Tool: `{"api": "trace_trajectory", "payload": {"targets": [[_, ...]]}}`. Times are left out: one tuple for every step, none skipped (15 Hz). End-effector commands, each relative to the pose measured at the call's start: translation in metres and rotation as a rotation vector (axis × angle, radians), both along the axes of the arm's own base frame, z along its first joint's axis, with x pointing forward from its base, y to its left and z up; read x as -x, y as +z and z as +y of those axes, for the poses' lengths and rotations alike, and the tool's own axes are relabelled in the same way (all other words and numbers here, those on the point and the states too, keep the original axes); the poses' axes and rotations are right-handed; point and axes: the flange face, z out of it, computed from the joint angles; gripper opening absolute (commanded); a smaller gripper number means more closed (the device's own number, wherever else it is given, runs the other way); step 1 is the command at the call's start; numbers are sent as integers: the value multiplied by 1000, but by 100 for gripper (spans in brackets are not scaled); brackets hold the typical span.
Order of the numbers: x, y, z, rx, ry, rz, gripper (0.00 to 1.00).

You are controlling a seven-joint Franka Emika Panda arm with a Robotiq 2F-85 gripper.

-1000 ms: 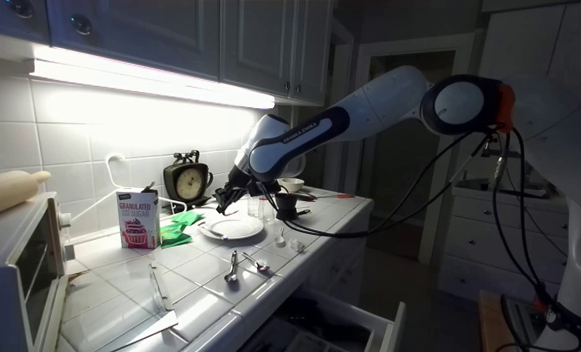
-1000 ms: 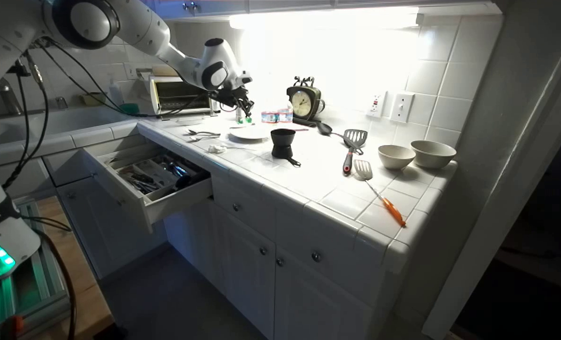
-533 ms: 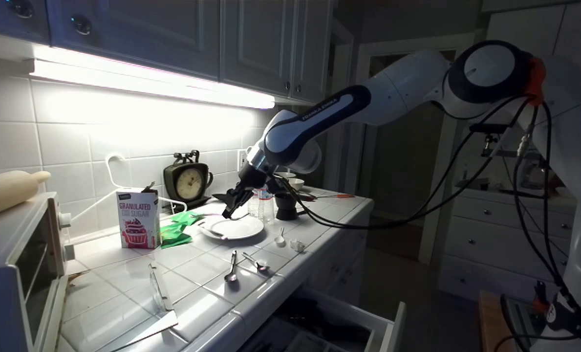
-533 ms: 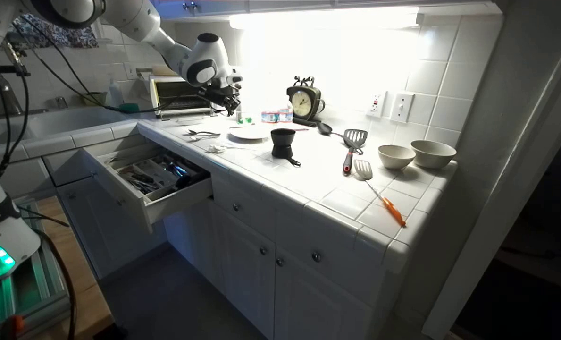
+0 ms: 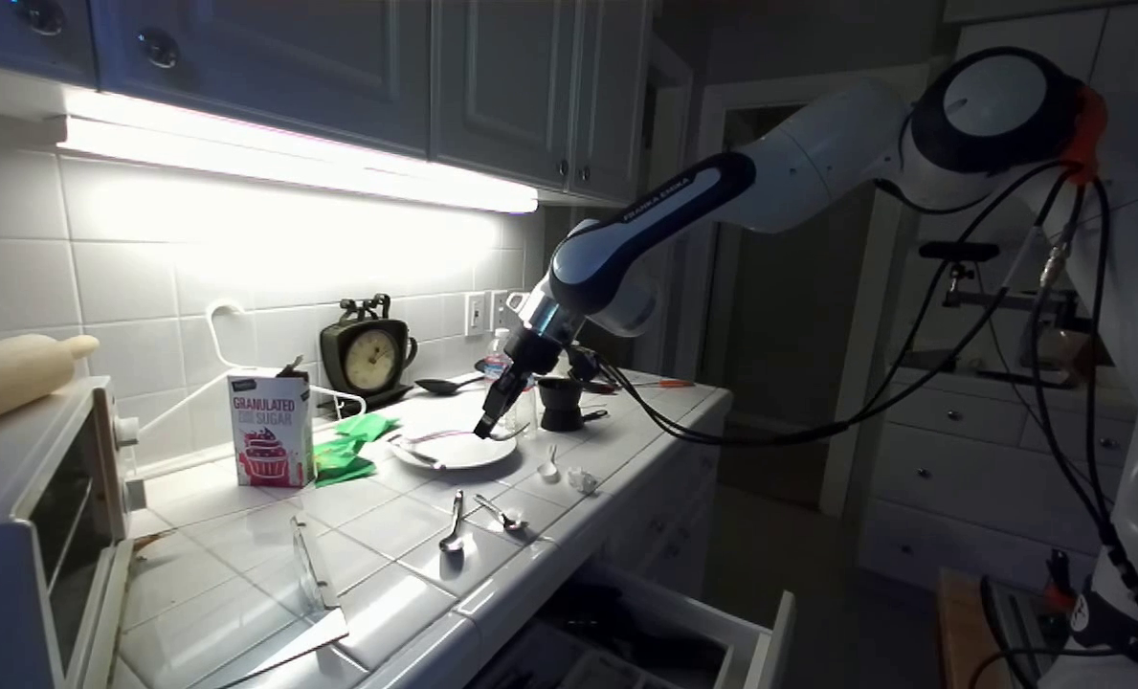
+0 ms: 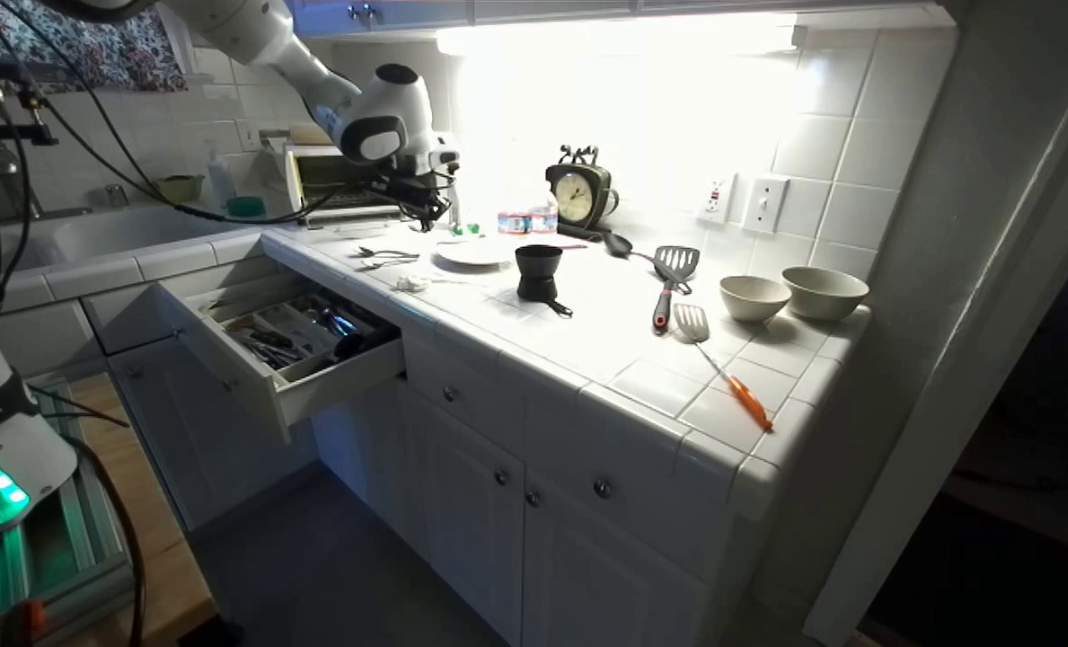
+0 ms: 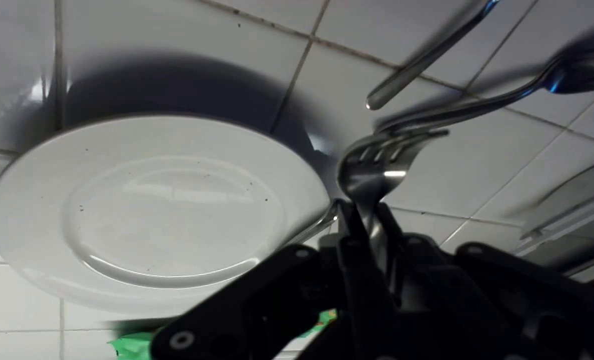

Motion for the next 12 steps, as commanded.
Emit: {"api": "trace_trajectory", "payload": {"targets": [[21,0,-12,38,94,0,2],[25,-3,-14,48,119,0,2],[27,-5,-17,55,145,2,2],[30,-8,-19,64,171,4,2],[32,-9,-21,71,195,6,2],[34,-12,-23,79,218,7,2],[35,-13,-25,89,237,7,2],[36,-16,-27,99,256,7,2],[37,-17,-29,106,268,5,2],[38,-19,-30,113,280,3,2],[38,-20,-32,118,288,2,2],[39,-20,-33,120,297,-1,2]]}}
